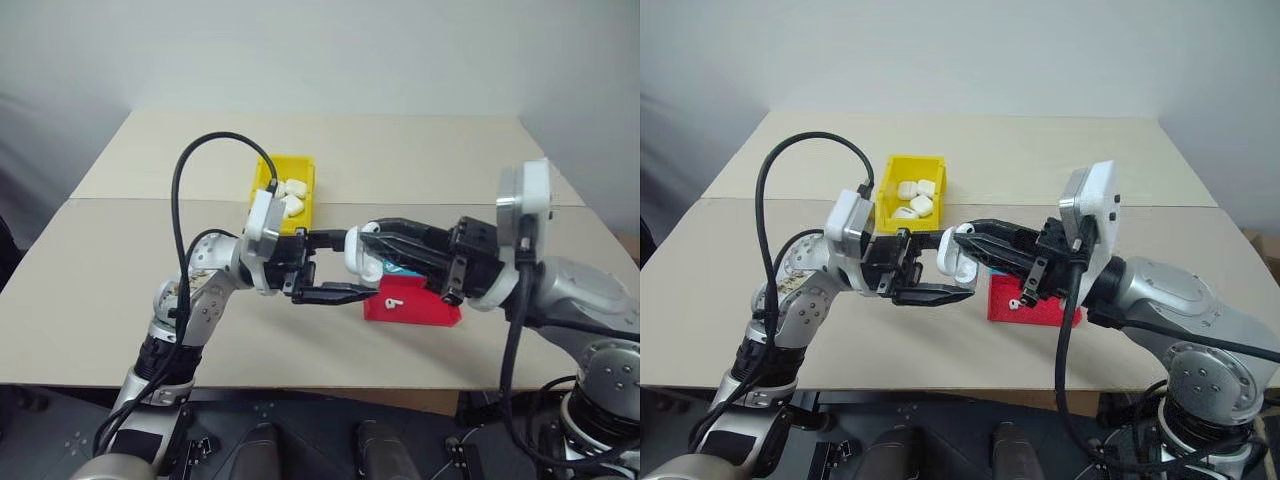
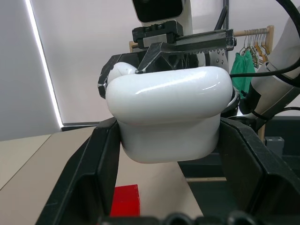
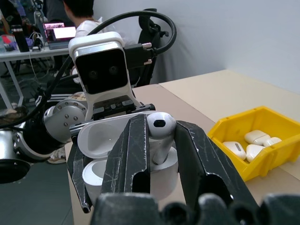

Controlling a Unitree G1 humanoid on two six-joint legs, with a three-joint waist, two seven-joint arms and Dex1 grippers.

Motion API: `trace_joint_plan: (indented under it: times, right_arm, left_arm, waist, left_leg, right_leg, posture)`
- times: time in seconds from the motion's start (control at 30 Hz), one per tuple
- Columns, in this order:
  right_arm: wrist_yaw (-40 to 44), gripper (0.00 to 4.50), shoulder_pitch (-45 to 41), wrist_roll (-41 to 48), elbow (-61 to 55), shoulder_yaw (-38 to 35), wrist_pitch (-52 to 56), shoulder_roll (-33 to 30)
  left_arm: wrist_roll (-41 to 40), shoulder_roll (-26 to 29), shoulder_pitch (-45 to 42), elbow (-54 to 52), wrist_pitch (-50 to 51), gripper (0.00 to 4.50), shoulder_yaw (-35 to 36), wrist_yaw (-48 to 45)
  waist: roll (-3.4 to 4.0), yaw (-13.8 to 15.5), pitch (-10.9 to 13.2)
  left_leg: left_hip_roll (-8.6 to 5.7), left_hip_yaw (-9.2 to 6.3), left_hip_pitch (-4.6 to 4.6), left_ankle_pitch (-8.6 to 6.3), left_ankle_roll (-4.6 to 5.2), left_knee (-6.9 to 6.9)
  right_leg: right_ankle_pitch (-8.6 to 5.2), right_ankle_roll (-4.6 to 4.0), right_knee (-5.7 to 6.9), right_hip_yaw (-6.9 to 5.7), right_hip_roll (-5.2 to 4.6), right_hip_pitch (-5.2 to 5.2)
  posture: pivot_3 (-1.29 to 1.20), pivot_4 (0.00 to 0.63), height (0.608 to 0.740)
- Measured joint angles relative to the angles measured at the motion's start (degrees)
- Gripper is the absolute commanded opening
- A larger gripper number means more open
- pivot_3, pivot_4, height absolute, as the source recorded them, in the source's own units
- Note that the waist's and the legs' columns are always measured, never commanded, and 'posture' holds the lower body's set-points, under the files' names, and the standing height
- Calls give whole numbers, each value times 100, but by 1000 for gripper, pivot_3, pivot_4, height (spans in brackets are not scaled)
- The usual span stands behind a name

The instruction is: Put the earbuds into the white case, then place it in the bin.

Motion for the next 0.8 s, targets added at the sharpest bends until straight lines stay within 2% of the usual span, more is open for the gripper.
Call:
trace_joint_plan:
  times: [0.03, 0.2, 0.37, 0.57, 0.63, 0.7, 0.8]
  right_arm:
    - [20, 666, 15, -34, 1, 33, -74, -45]
    - [237, 2224, 206, -164, 57, 198, -454, -356]
    - [422, 3971, 237, -160, 106, 231, -695, -544]
    - [476, 3971, -69, 9, 469, 174, -825, -662]
    - [643, 3971, -352, -122, 834, 186, -871, -973]
    - [919, 3971, -578, -501, 1257, 317, -978, -1379]
    - [1623, 3971, -1101, -1630, 2177, 1175, -1378, -2139]
  left_arm:
    - [3, 0, 0, 0, 0, 2824, -1, -6]
    - [72, 11, 0, 36, -6, 2824, 19, -6]
    - [82, -17, -1, 55, -29, 2824, 62, 6]
    - [84, -6, -1, 56, -54, 2824, 109, 30]
    - [85, 139, 4, 56, -55, 2824, 172, 26]
    - [79, 254, 29, 53, -54, 2824, 299, 28]
    - [69, 366, 51, 37, -49, 2824, 488, 50]
  waist:
    - [0, 0, 0]
    - [0, 2, 0]
    - [0, 1, 0]
    - [0, -5, 0]
    - [-1, -3, 0]
    - [0, 2, 0]
    - [0, -7, 1]
  left_leg:
    - [0, 0, 0, 0, 0, 0]
    - [0, 0, 0, 0, 0, 0]
    - [1, 0, 0, 0, 0, 0]
    - [1, 1, 1, 0, 0, 0]
    - [1, 2, 1, 0, 0, -1]
    - [0, 4, 1, 0, 0, -2]
    - [0, 9, 0, 0, 1, -6]
  right_leg:
    - [0, 0, -1, 0, 0, 0]
    - [-2, -3, -1, -1, 1, 0]
    - [-2, -3, -2, 0, 1, 0]
    - [-2, -4, -3, 1, 1, -1]
    - [-3, -5, -3, 1, 1, -2]
    - [-3, -6, -7, 1, -1, -3]
    - [-3, -5, -16, 3, -3, -3]
  posture:
    - [0, 150, 740]
    - [0, 150, 740]
    - [0, 150, 740]
    - [0, 150, 740]
    - [0, 150, 740]
    - [0, 150, 740]
    - [0, 150, 740]
